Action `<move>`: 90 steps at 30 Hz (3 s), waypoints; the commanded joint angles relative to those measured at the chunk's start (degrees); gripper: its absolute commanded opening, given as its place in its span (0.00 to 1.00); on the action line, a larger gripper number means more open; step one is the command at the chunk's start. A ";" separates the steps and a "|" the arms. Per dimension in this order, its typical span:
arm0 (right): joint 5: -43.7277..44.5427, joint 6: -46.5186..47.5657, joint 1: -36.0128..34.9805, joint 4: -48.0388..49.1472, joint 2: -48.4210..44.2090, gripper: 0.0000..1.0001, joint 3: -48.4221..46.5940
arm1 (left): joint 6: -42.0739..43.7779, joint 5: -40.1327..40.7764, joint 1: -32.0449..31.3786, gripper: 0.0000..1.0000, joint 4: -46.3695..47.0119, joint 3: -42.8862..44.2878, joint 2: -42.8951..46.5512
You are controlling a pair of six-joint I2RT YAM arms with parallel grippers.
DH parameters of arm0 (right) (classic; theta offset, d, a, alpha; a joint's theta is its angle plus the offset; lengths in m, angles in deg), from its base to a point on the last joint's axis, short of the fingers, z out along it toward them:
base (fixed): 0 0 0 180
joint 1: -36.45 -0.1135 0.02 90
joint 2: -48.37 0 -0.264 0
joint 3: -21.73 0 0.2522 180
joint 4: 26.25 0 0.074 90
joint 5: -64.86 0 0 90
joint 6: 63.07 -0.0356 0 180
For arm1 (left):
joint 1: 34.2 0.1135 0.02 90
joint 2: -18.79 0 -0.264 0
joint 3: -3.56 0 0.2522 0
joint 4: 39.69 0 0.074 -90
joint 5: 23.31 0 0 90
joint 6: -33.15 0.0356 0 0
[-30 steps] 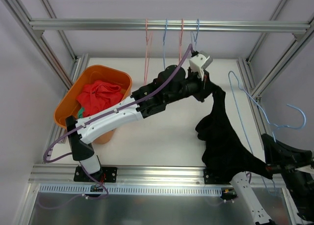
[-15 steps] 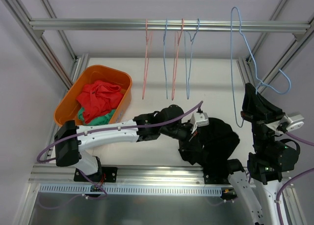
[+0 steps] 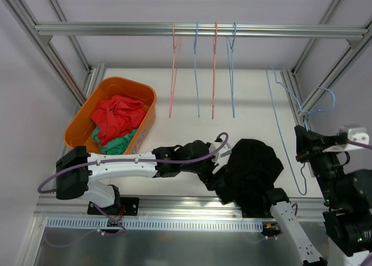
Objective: Remove the tank top from the hanger
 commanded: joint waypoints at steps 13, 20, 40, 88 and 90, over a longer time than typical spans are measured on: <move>-0.81 -0.23 -0.32 -0.09 42.11 0.00 -26.94 | 1.38 4.52 -2.83 0.99 1.92 -10.30 12.39; 0.85 1.17 -2.86 2.19 56.79 0.00 -37.32 | 0.76 6.63 -4.24 0.99 2.19 -11.71 13.45; 2.70 0.47 -5.15 2.55 55.41 0.03 -27.40 | 0.15 12.95 -6.79 0.99 9.91 -4.50 3.62; -6.61 -2.51 -3.30 -12.66 0.73 1.00 -8.86 | -18.45 41.41 -5.12 0.00 -8.24 -2.00 -16.11; -7.14 -2.87 -3.22 -11.52 0.74 0.99 -7.63 | -22.16 48.27 -5.12 0.00 -11.42 -5.36 -7.93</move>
